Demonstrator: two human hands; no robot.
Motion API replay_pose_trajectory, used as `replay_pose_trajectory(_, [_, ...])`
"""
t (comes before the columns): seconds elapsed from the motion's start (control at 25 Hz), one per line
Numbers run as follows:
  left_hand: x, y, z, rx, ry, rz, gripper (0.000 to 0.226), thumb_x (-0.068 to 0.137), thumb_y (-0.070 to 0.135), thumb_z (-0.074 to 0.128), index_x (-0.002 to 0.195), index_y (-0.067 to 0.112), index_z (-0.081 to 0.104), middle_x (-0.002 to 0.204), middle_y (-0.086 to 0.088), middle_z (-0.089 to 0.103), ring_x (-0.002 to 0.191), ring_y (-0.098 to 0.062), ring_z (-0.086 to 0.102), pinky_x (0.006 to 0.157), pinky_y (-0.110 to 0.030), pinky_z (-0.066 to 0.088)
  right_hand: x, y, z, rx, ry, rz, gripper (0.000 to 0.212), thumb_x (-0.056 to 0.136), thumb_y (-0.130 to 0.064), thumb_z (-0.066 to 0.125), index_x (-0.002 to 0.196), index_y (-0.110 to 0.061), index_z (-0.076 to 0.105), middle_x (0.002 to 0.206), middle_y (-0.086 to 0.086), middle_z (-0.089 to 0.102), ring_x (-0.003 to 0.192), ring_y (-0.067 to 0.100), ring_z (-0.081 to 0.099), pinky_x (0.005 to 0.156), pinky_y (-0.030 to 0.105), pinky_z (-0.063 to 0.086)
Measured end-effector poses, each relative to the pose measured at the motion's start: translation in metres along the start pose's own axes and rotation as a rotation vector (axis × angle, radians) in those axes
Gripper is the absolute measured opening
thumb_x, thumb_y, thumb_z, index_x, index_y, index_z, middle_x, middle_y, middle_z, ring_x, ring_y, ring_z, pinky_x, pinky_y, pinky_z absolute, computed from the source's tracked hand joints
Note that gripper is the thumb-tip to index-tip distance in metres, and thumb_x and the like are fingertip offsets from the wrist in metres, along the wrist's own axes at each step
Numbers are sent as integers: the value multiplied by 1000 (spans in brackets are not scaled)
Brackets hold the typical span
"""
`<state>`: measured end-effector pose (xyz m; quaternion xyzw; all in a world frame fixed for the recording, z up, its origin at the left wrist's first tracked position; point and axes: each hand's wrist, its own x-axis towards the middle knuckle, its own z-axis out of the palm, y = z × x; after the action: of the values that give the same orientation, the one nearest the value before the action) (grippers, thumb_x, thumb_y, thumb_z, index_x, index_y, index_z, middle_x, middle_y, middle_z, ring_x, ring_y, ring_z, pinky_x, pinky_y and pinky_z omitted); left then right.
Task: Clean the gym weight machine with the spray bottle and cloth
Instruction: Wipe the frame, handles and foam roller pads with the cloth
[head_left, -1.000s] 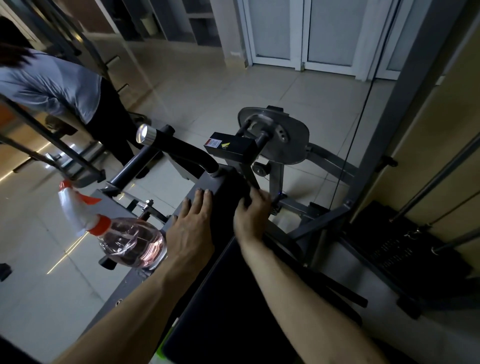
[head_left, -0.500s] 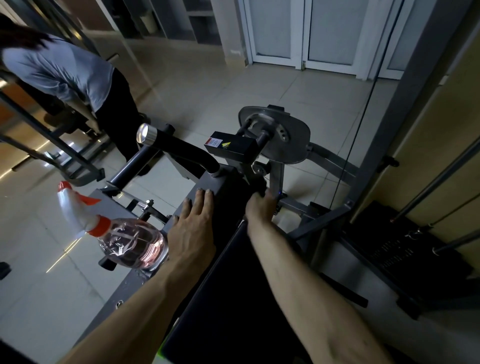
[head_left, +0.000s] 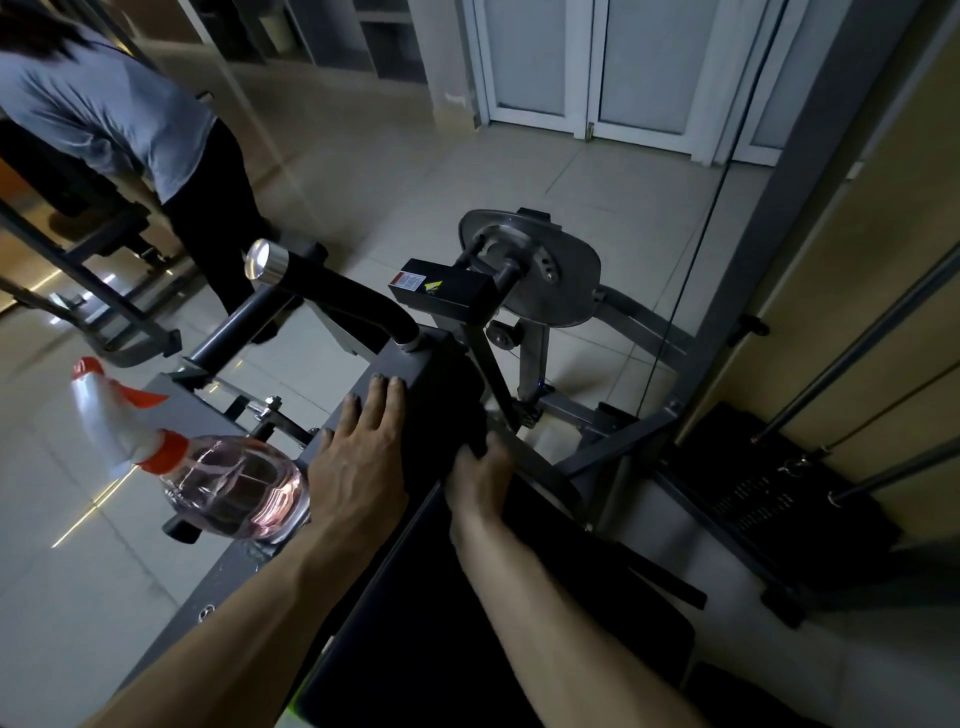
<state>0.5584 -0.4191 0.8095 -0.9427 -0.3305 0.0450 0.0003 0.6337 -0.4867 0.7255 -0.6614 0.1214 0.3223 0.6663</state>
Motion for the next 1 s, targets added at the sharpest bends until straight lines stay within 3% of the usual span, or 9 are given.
replay_pose_trajectory(0.08, [0,-1,0,-1,5,6,103,93,20,67,162,26,-9,170,2,-7,157,-30,6,111,-51,45,28,-26,2,-19,64,-106,50,103,3,45,152,-5,44,153,12,48,139,26,50,101,14,39])
replay_pose_trajectory(0.28, [-1,1,-2,18,12,8,106,91,21,70,162,25,-9,170,1,-7,157,-30,6,113,-49,43,15,-9,6,-178,84,-397,47,103,2,50,147,-12,53,152,11,51,138,21,52,103,8,38])
replay_pose_trajectory(0.4, [0,0,-2,19,0,21,109,89,30,73,163,24,-8,170,2,-7,157,-30,6,113,-47,43,-14,35,5,-147,-167,-614,40,105,-10,55,144,-21,59,152,4,51,139,18,51,109,30,49])
replay_pose_trajectory(0.44, [0,-1,-1,16,-3,26,108,89,30,72,162,25,-8,170,2,-7,157,-29,6,114,-48,42,-7,32,3,-170,-148,-632,41,105,-10,55,144,-21,59,153,4,49,141,19,49,112,32,46])
replay_pose_trajectory(0.56, [0,-4,2,14,22,29,104,92,22,68,162,26,-9,170,1,-7,157,-30,6,115,-51,39,35,-5,-3,-326,21,-652,50,95,4,57,139,-19,64,152,5,49,141,19,47,114,14,34])
replay_pose_trajectory(0.64, [1,-4,3,13,19,33,103,93,21,66,162,25,-9,170,1,-7,157,-30,5,116,-51,39,51,-34,-5,-382,60,-666,50,95,4,56,137,-21,66,150,0,48,137,14,49,113,17,38])
replay_pose_trajectory(0.76, [0,-3,1,16,15,31,103,93,19,66,162,25,-9,170,0,-8,157,-31,4,116,-51,38,40,-45,0,-448,100,-688,50,95,4,52,137,-20,65,142,2,47,127,13,49,100,2,35])
replay_pose_trajectory(0.92, [0,-3,1,15,5,32,107,92,30,70,162,24,-10,170,0,-9,157,-31,4,115,-51,39,-17,15,-19,-716,-67,-922,44,90,-4,69,133,-17,66,141,10,47,125,25,54,99,32,54])
replay_pose_trajectory(1.0, [0,-4,2,29,16,42,108,90,29,71,162,24,-9,171,-1,-7,157,-32,6,114,-51,40,-12,12,-33,-709,-154,-981,43,89,-4,69,129,-19,69,138,7,50,126,24,52,102,33,52])
